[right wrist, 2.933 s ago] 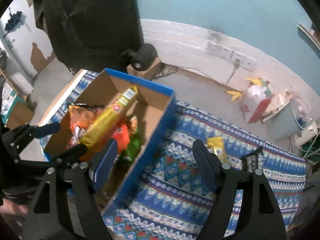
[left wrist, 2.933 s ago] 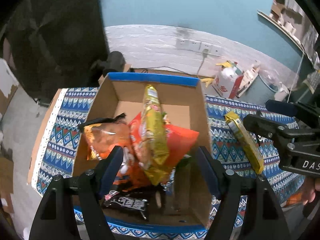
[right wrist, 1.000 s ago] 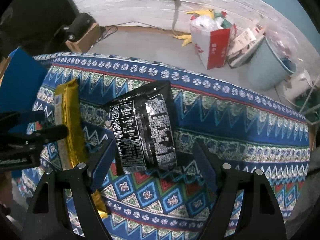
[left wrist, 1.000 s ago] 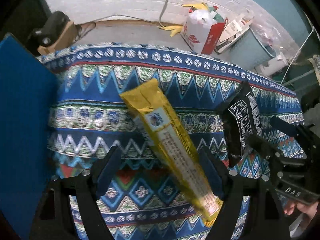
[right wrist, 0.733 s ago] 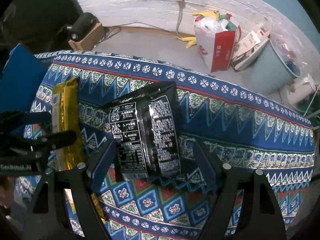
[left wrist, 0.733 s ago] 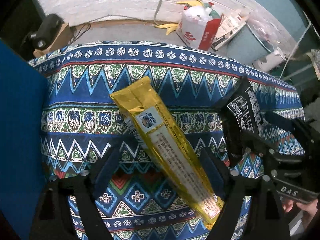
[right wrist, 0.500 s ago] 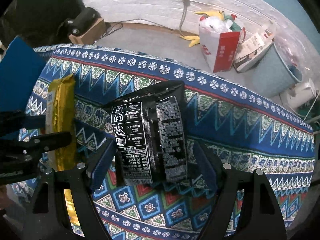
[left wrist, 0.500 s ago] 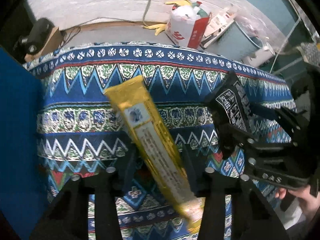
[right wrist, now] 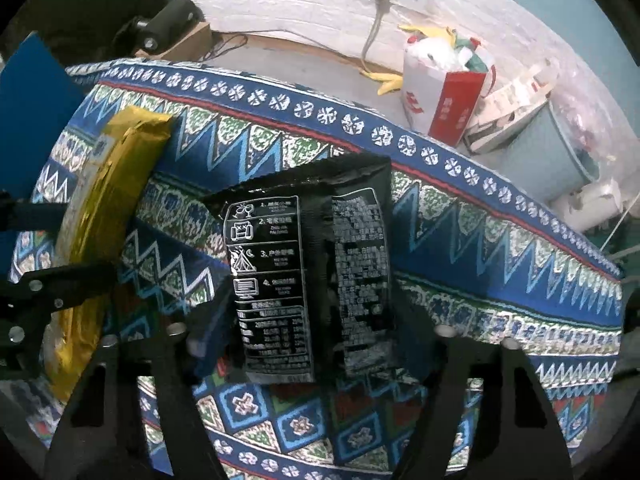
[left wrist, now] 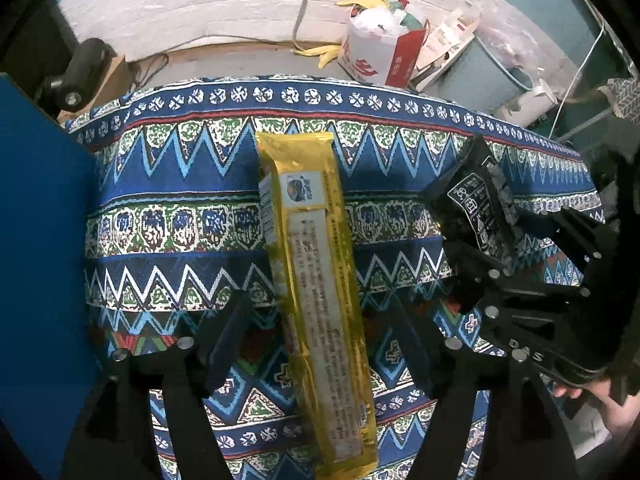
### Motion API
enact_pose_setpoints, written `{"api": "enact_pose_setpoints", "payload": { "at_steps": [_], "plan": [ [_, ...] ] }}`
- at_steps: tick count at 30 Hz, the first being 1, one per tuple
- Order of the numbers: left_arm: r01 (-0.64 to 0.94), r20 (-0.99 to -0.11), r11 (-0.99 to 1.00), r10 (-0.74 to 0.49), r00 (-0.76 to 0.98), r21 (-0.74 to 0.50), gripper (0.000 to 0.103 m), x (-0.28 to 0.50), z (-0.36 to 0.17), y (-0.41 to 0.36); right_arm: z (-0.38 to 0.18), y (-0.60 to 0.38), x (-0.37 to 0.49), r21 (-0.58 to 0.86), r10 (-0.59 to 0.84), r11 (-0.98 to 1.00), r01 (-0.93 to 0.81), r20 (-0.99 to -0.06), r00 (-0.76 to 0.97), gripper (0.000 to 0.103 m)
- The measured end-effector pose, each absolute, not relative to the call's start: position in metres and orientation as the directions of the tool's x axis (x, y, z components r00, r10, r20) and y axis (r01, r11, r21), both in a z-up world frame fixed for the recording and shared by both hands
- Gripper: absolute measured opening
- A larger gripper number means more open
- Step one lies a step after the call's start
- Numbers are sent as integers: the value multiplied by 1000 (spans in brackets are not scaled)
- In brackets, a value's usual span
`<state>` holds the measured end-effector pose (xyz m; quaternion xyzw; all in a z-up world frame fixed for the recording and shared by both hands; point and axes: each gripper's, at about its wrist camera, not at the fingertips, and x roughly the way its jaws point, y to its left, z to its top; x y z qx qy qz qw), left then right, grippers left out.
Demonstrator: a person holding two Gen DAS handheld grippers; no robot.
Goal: Organize snacks
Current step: 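Carry the yellow bar and black bag up over the cardboard box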
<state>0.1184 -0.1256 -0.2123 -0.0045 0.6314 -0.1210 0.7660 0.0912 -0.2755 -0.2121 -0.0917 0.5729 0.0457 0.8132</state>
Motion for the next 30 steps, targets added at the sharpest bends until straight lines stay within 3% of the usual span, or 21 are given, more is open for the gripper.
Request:
{"api": "enact_pose_setpoints", "payload": {
  "at_steps": [1, 2, 3, 9, 30],
  "plan": [
    [189, -966, 970, -188, 178, -154, 72, 117, -212, -126, -211, -275, 89, -86, -20, 979, -183, -941, 339, 62],
    [197, -965, 968, -190, 183, -153, 61, 115, -212, -126, -210, -276, 87, -77, -14, 981, -177, -942, 334, 62],
    [202, -962, 966, -201, 184, -163, 38, 114, -212, -127, -209, -276, 85, -73, -12, 982, -172, -943, 332, 62],
    [217, -960, 962, -208, 190, -166, 29, 106, -208, -124, -202, -276, 71, -87, -34, 986, -139, -936, 350, 62],
    [255, -929, 961, -189, 319, -108, 28, 55, -134, -86, -119, -254, 29, -56, -21, 996, -64, -892, 452, 62]
  ]
}}
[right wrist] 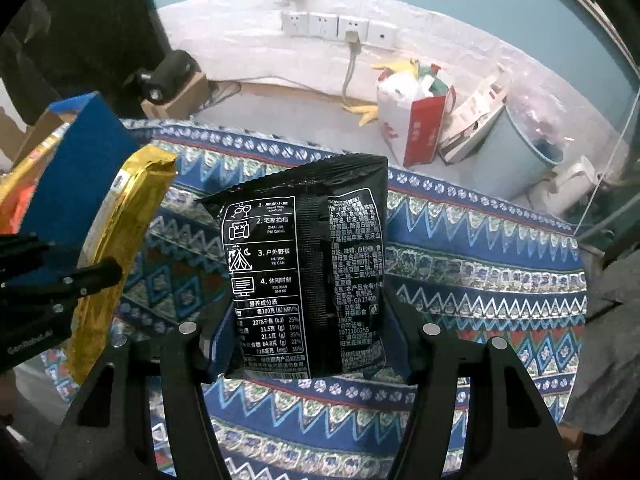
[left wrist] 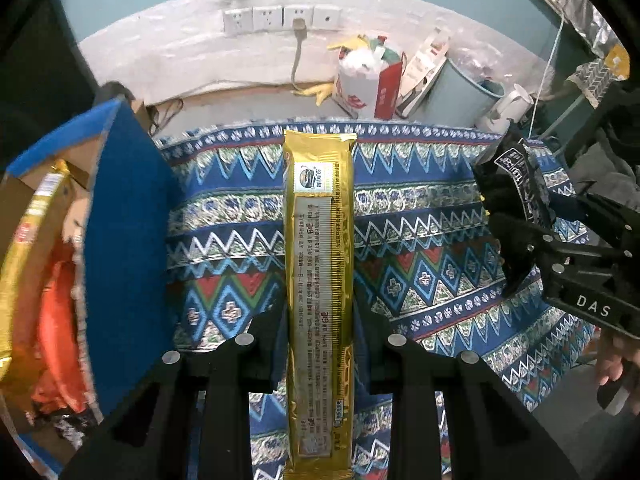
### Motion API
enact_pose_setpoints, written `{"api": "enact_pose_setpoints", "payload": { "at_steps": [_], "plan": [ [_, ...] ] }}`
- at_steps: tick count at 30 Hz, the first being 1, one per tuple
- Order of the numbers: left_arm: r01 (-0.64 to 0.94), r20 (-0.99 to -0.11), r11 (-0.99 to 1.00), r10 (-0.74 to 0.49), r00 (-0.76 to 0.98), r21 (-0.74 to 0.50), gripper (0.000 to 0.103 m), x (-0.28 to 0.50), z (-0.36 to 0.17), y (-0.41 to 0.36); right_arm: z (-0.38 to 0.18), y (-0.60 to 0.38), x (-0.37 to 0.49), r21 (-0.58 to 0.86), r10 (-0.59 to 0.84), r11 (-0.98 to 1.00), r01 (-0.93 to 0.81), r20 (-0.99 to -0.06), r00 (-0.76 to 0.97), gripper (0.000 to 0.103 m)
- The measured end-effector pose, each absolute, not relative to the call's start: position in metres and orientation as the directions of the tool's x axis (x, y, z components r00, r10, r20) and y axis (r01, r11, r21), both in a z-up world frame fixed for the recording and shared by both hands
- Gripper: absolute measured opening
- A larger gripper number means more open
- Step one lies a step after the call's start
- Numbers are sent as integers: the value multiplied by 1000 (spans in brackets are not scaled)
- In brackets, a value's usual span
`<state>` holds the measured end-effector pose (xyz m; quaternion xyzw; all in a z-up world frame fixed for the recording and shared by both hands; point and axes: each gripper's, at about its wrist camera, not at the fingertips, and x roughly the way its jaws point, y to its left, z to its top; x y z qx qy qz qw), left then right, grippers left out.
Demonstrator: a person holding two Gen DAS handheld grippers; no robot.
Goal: Organize snacks
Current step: 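Carry the yellow bar and black bag up over the cardboard box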
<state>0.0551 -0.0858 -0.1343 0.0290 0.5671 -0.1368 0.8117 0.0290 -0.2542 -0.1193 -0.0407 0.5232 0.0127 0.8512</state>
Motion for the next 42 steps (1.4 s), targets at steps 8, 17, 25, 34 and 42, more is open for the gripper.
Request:
{"api": "enact_pose_setpoints", "payload": {
  "at_steps": [8, 17, 25, 34, 42],
  "plan": [
    [278, -899, 953, -222, 379, -118, 28, 43, -98, -79, -88, -240, 15, -55, -8, 995, -79, -866, 501, 62],
    [288, -863, 952, -234, 447, -109, 28, 24, -69, -63, -61, -217, 7, -39, 27, 994, -106, -832, 554, 62],
    [261, -844, 958, -236, 482, -118, 28, 19, -51, -37, -43, -189, 9, -9, 82, 989, -150, -806, 586, 62],
    [204, -832, 967, -235, 503, -151, 28, 19, -41, 4, -36, -157, 18, 17, 144, 977, -214, -793, 592, 62],
    [158, -813, 971, -237, 532, -179, 28, 19, -33, 41, -35, -118, 30, 17, 177, 963, -269, -794, 581, 62]
  ]
}}
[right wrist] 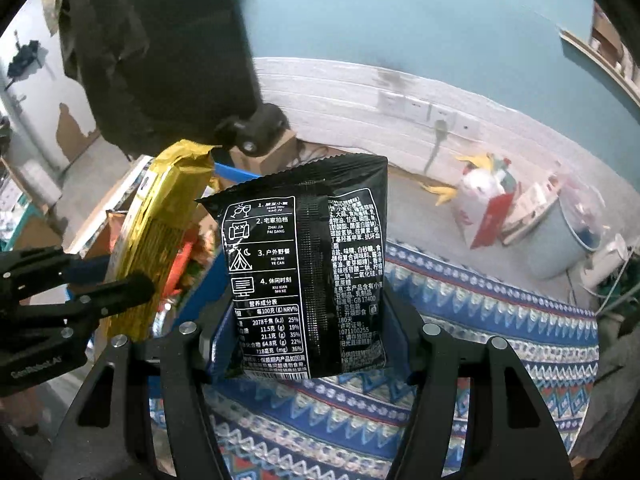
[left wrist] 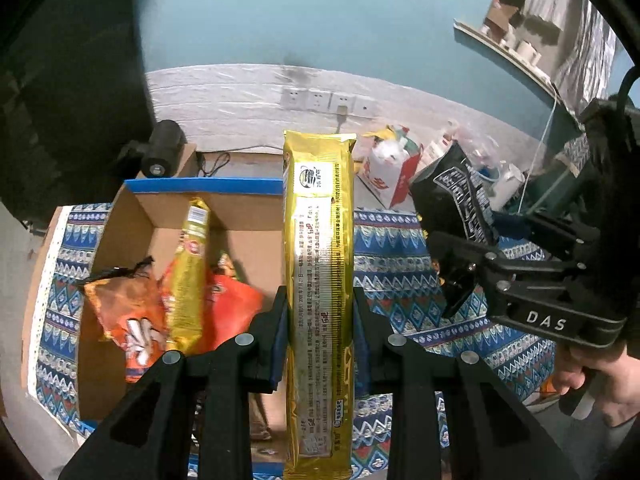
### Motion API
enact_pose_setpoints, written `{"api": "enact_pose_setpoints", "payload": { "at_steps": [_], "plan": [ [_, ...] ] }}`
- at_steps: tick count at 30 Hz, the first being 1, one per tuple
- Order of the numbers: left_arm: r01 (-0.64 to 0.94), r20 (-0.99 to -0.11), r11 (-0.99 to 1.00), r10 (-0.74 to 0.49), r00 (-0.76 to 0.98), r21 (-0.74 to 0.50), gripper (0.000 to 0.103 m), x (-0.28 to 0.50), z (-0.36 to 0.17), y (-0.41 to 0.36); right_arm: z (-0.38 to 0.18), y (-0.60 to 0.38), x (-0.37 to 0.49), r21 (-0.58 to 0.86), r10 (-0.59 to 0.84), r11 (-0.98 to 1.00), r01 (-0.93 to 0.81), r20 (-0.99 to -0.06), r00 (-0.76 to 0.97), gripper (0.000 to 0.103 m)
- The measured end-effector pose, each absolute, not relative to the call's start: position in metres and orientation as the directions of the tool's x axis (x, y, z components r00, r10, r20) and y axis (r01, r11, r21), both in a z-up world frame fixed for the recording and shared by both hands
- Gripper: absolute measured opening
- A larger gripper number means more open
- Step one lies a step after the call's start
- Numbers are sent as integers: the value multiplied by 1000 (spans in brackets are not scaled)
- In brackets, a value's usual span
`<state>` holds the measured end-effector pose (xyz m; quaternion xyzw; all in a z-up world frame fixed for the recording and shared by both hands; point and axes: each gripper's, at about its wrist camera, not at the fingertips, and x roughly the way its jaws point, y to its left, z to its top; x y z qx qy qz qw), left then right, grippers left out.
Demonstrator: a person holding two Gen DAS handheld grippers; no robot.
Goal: Organize snacks
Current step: 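Carry the yellow bar and black bag up over the cardboard box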
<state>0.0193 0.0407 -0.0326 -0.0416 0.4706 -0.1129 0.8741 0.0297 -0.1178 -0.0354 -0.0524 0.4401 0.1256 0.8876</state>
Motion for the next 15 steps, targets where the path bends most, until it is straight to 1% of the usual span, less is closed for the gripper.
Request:
{"api": "enact_pose_setpoints", "payload": {
  "at_steps": [8, 15],
  "plan": [
    [91, -797, 979, -199, 570, -180, 28, 19, -25, 87, -37, -77, 43, 21, 208, 948, -317, -796, 569, 62],
    [28, -802, 984, -158, 576, -173, 28, 18, -35, 123, -44, -40, 57, 29, 235, 933, -358, -803, 548, 62]
  ]
}}
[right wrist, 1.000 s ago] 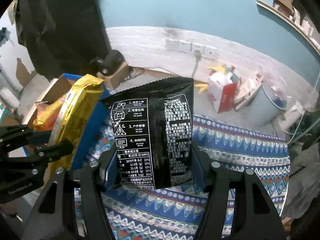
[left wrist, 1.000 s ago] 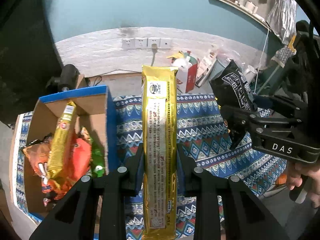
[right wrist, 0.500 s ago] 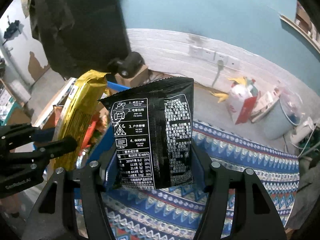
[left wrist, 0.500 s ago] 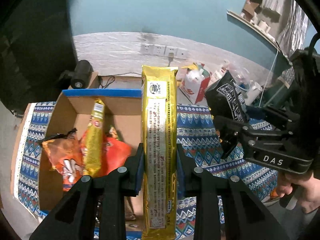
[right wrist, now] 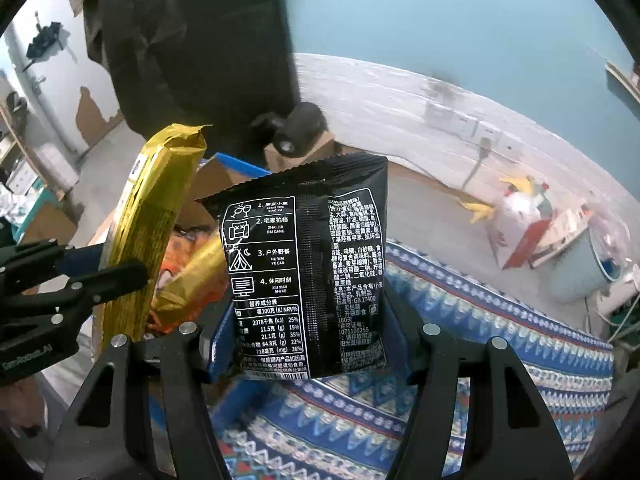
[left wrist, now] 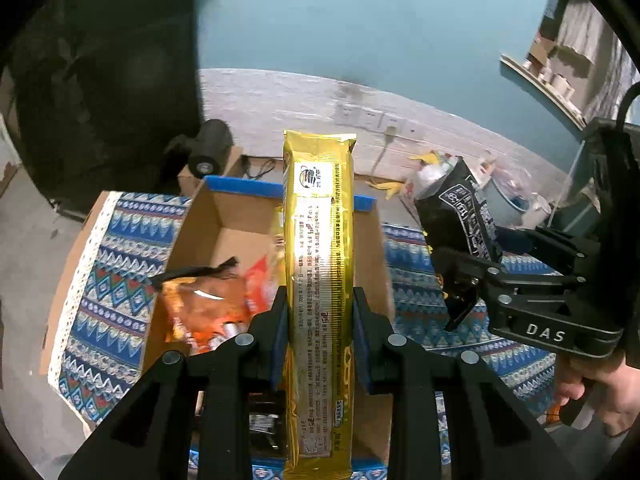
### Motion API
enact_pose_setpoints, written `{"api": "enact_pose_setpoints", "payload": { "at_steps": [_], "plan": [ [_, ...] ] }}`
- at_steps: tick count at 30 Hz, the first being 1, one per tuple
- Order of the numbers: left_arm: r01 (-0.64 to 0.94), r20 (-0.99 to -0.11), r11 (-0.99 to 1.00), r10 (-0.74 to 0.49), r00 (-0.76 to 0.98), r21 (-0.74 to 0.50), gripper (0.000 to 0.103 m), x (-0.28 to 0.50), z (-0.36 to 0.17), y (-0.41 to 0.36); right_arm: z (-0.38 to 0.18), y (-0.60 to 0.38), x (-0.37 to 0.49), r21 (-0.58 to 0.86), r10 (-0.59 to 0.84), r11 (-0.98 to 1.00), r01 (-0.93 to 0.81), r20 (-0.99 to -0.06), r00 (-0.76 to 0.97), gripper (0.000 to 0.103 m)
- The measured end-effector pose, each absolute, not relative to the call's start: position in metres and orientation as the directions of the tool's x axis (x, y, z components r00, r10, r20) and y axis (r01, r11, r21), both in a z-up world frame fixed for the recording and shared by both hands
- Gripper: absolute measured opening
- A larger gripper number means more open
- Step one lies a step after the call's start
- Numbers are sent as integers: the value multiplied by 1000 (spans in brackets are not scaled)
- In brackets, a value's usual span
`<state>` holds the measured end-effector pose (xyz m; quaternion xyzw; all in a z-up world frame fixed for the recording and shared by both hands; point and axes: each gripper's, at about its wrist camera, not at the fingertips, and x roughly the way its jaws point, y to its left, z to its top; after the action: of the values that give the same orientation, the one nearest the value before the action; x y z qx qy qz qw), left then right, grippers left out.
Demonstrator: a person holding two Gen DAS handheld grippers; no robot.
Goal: Organize snacks
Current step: 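Carry the yellow bar and black bag up over the cardboard box, then open both tools to drop the yellow bar and black bag into the box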
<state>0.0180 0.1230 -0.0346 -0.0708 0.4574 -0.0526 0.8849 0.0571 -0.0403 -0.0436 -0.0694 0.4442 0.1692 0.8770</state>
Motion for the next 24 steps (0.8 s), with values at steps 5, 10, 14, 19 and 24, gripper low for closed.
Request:
{"api": "enact_pose_setpoints", "payload": {
  "at_steps": [5, 10, 14, 19, 24],
  "plan": [
    [-16, -826, 978, -165, 539, -206, 29, 26, -54, 144, -50, -17, 66, 48, 262, 922, -385, -809, 526, 62],
    [-58, -847, 965, -194, 496, -255, 29, 34, -75, 157, -58, 0, 77, 69, 285, 911, -408, -819, 499, 62],
    [-102, -858, 962, -177, 483, -255, 29, 39, -85, 167, -68, 10, 85, 84, 295, 906, -414, -827, 478, 62],
    [-112, -858, 957, -184, 480, -268, 45, 37, -81, 171, -77, 17, 94, 129, 333, 893, -430, -833, 441, 62],
    [-110, -854, 973, -120, 506, -202, 66, 31, -71, 169, -86, 22, 100, 159, 361, 879, -450, -839, 407, 63]
  ]
}}
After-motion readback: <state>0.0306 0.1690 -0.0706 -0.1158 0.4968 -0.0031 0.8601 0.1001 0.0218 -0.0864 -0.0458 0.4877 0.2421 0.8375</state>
